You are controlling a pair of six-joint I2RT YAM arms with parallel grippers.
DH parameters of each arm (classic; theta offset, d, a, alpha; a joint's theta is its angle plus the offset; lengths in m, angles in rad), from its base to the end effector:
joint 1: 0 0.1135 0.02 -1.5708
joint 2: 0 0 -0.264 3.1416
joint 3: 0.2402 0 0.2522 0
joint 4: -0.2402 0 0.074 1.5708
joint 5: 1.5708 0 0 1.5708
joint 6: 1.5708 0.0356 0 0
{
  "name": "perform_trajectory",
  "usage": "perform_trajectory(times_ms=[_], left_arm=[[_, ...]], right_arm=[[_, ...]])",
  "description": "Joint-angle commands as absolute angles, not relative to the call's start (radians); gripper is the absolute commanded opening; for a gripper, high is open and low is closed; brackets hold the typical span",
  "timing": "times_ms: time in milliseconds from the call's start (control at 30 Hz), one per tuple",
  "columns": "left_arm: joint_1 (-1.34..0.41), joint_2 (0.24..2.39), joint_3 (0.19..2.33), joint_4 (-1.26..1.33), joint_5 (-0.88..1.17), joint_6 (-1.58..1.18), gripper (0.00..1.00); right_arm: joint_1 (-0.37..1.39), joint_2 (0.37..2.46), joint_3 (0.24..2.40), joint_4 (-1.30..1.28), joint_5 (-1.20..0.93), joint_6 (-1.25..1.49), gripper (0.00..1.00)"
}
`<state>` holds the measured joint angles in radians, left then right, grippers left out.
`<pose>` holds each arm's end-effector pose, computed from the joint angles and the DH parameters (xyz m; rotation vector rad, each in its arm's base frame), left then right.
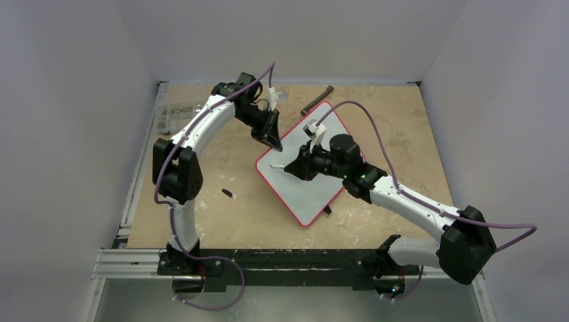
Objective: Write a sentence on the whiteboard
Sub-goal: Hold the whiteboard on the whiteboard stand, then write a sentence on the whiteboard.
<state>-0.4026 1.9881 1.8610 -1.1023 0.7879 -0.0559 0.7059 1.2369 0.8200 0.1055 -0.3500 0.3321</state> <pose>0.3680 -0.1842 0.2899 0.6668 2.6682 -1.2180 0.2082 0.1935 0.2857 -0.6193 1.9004 1.0208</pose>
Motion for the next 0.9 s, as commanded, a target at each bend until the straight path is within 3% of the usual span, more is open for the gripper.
perform_trajectory(times_ms=[0,333,867], left_arm=[[-0.408,1.947,1.889,-1.111,0.665,-0.018,0.00],[-0.408,1.945,1.888,-1.110,0.664,-0.020,0.00],[-0.410,1.949,1.886,-1.110,0.659,-0.018,0.00]], right_arm=[[0.709,1.196,0.760,0.127,-0.330,0.325,0.00],[0.709,1.125,0.672,0.074,-0.326,0.334,0.00],[0.709,1.117,0.727,0.023,-0.221,0.307,0.00]])
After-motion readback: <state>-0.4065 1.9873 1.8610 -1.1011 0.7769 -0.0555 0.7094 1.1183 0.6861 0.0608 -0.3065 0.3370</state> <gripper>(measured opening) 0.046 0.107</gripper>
